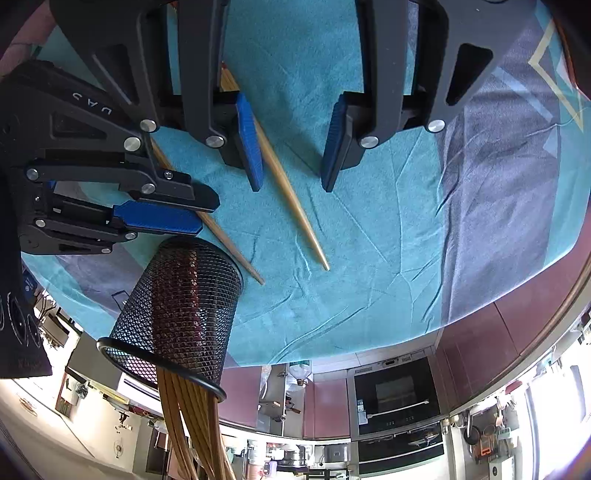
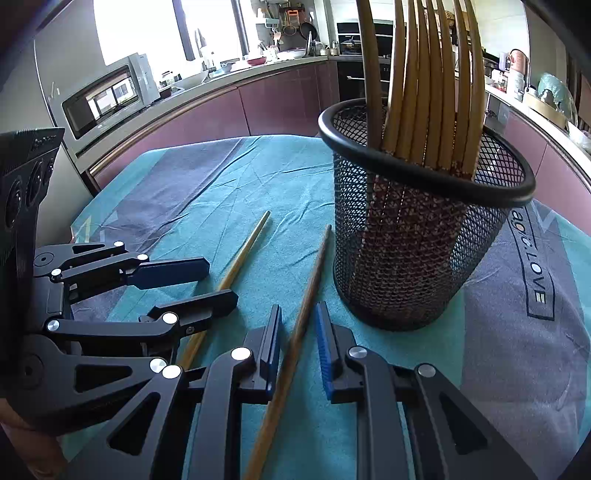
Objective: Organize utensils
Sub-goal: 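Close the left gripper on a chopstick while the right gripper closes on the other, then lift the held chopsticks upright with both grippers toward the black mesh cup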
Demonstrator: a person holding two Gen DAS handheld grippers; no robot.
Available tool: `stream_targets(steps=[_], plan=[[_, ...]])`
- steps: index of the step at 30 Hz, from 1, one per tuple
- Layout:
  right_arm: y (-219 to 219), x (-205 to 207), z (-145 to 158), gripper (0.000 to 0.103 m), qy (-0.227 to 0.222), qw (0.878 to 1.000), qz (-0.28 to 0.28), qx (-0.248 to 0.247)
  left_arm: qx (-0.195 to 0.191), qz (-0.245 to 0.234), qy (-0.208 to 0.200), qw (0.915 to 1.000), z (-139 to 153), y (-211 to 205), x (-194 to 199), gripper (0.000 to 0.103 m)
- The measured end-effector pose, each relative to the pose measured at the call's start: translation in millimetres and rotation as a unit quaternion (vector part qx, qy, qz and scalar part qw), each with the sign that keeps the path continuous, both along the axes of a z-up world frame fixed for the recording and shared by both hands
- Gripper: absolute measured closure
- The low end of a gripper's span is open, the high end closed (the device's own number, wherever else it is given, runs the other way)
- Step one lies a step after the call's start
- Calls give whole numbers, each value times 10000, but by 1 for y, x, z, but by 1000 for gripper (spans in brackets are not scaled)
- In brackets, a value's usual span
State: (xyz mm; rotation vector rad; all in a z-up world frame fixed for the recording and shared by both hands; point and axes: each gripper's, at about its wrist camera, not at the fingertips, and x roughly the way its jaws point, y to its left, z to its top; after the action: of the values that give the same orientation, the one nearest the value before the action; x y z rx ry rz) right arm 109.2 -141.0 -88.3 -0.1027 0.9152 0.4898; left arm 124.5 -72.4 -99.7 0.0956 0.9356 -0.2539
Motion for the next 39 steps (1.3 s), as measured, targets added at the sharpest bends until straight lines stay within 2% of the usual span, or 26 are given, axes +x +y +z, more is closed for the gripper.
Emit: stream_targets(steps=[6, 14, 24, 39], plan=[[-1, 3, -2, 94, 15, 9999, -79, 86, -43, 91, -26, 9999, 0, -3, 2, 86], [-9, 0, 2, 96, 49, 9996, -83, 258, -204, 230, -38, 9995, -1, -1, -1, 95], [-20, -12, 17, 97, -33, 9983, 34, 578, -433, 311, -78, 9985, 4, 10, -10, 96], [-39, -34, 50, 98, -353, 9942, 58, 1011, -902, 221, -380, 9950, 44, 30, -31, 96]])
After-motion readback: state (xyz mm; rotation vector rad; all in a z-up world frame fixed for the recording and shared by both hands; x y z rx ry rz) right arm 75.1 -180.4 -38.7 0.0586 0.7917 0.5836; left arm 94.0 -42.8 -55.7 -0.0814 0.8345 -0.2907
